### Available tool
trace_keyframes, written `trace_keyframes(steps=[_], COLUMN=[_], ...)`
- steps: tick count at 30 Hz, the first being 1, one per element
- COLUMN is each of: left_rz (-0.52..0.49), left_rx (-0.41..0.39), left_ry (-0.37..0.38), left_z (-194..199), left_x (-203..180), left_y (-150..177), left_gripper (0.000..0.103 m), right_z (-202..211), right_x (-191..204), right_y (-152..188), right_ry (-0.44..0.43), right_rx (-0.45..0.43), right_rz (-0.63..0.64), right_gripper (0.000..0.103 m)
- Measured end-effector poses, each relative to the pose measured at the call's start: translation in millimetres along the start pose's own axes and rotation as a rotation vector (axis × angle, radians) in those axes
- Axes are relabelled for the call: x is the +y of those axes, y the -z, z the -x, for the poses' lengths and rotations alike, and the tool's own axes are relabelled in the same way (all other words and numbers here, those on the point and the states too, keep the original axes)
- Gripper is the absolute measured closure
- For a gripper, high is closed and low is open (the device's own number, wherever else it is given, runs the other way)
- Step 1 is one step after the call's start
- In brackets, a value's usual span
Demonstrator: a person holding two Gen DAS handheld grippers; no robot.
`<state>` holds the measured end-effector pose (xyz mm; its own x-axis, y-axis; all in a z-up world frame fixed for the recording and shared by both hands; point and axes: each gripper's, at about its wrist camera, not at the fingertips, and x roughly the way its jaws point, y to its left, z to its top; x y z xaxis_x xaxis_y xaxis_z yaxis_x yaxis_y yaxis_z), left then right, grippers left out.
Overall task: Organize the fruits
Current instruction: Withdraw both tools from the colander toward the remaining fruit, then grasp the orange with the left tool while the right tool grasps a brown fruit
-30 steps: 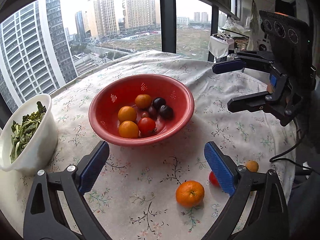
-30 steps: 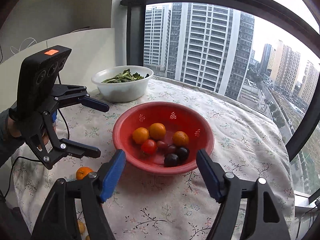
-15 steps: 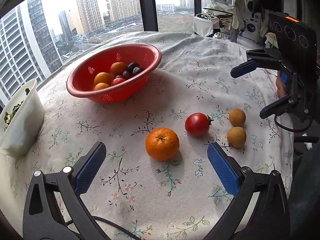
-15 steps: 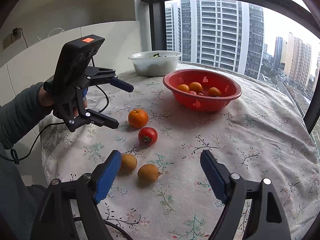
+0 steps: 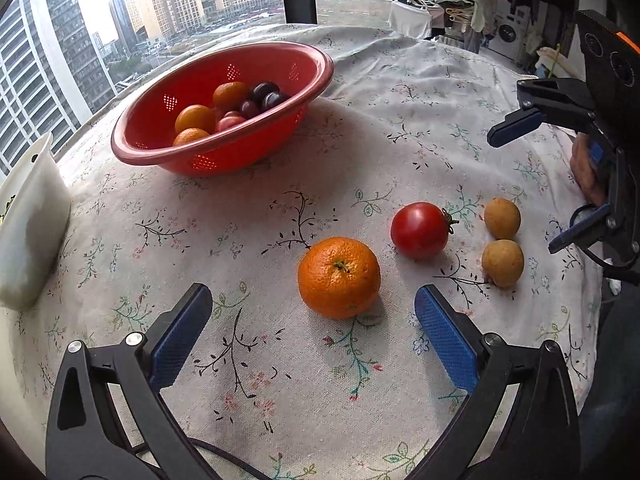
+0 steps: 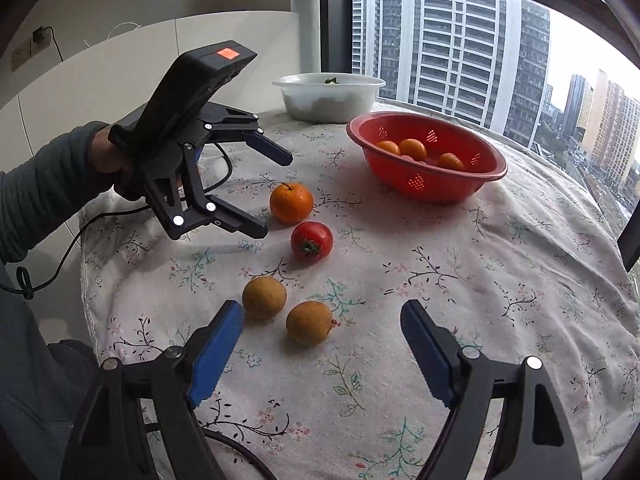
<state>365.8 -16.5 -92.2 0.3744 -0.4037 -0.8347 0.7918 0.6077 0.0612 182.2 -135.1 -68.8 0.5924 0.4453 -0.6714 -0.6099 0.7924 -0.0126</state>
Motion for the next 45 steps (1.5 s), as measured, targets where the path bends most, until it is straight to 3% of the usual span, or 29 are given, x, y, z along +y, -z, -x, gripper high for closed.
trace_keyframes(steps=[5,7,8,10,12,15,27,29,37,45], left_rz=[-0.042,-0.043,-0.038,-0.024,-0.018,-0.012,-0.017,-0.023,-0.014,-0.002], left_rx=[0.008,0.011,0.016,0.012,0.006,-0.003,-0.009,-0.017,-0.031,-0.039], left_ry=[0.025,0.038,0.042,0.058,0.074,0.076,0.074,0.072,0.041,-0.015], left_z=[-4.6,-6.0,-7.2,-8.0,-7.7,-6.9,-4.7,-3.3,-1.0,4.3], left_x=[-5.3,-5.1,-3.9,-1.2,0.2,-0.2,-3.8,-5.5,-9.5,-16.5], left_y=[-4.9,-6.0,-6.4,-7.4,-8.4,-10.1,-6.5,-5.6,-3.3,-1.8], left_gripper=[0.001,0.009,0.019,0.026,0.042,0.056,0.057,0.065,0.066,0.066], right_z=[-1.7,-3.2,-4.9,-8.4,-10.5,-12.5,-25.0,-26.4,-28.6,-25.8], right_x=[0.5,-0.9,-1.5,-2.4,-2.9,-1.3,2.3,3.4,6.2,7.8], right_y=[-1.9,-1.5,-1.5,-1.3,-1.5,-2.0,-1.6,-1.1,-1.8,-0.5], right_ry=[0.016,0.006,0.001,-0.004,-0.014,-0.021,-0.032,-0.033,-0.043,-0.044], right_rx=[0.010,0.014,0.021,0.037,0.043,0.051,0.107,0.113,0.120,0.117], right_rz=[0.023,0.023,0.023,0.025,0.027,0.044,0.074,0.080,0.095,0.082], right_gripper=[0.022,0.027,0.030,0.033,0.034,0.036,0.054,0.057,0.069,0.071])
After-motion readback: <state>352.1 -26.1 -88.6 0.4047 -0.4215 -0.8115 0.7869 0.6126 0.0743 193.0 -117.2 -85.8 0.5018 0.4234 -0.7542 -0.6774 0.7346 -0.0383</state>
